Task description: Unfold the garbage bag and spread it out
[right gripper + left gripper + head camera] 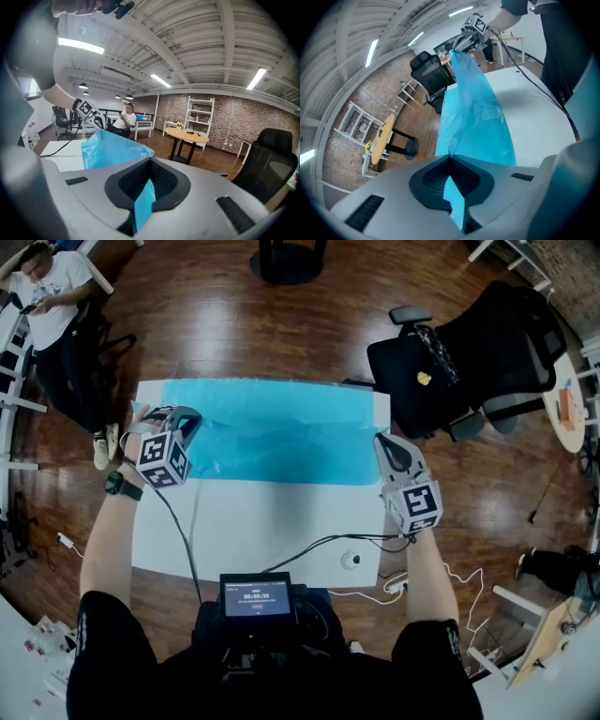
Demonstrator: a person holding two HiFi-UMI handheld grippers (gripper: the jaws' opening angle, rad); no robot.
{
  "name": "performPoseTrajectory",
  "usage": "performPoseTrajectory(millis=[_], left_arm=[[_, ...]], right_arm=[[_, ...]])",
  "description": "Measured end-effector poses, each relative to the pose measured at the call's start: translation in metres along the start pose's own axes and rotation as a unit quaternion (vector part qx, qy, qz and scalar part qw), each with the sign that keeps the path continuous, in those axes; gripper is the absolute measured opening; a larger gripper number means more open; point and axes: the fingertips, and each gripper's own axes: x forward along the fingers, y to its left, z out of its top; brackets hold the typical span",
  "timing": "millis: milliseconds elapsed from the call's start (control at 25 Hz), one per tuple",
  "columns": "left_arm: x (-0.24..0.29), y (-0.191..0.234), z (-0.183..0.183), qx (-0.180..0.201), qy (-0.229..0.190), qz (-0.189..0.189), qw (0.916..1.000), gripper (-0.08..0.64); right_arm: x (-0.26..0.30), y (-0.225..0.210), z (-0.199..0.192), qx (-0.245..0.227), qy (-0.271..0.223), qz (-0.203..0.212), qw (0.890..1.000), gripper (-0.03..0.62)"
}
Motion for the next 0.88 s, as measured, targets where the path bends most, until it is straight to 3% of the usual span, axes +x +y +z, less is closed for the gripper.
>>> performPoseTrajectory(millis=[320,600,680,760,880], left_arm=[[-0.023,-0.031,0.015,0.044,-0.003,0.011,0.9990,0.003],[-0.040,-0.044,0.025,0.032,-0.017,0.030,0.9989,0.003],[-0.045,-0.050,0.027,0.034,-0.019,0.029,0.9988,0.003],[-0.049,-0.057,0.028,0.033,-0.022,0.028,0.9988,0.002],[-0.054,-0.067,0.031,0.026,-0.030,0.027,0.9988,0.003]], right_arm=[[-0.022,0.007,-0.013,0.006,0.022,-0.016,1.000,0.026],[-0.051,0.011,-0.022,-0.022,0.045,-0.036,0.998,0.096],[-0.061,0.016,-0.019,-0.046,0.054,-0.038,0.997,0.185],[-0.071,0.026,-0.016,-0.089,0.066,-0.038,0.993,0.228],[-0.077,0.054,-0.015,-0.182,0.094,-0.015,0.979,0.285]])
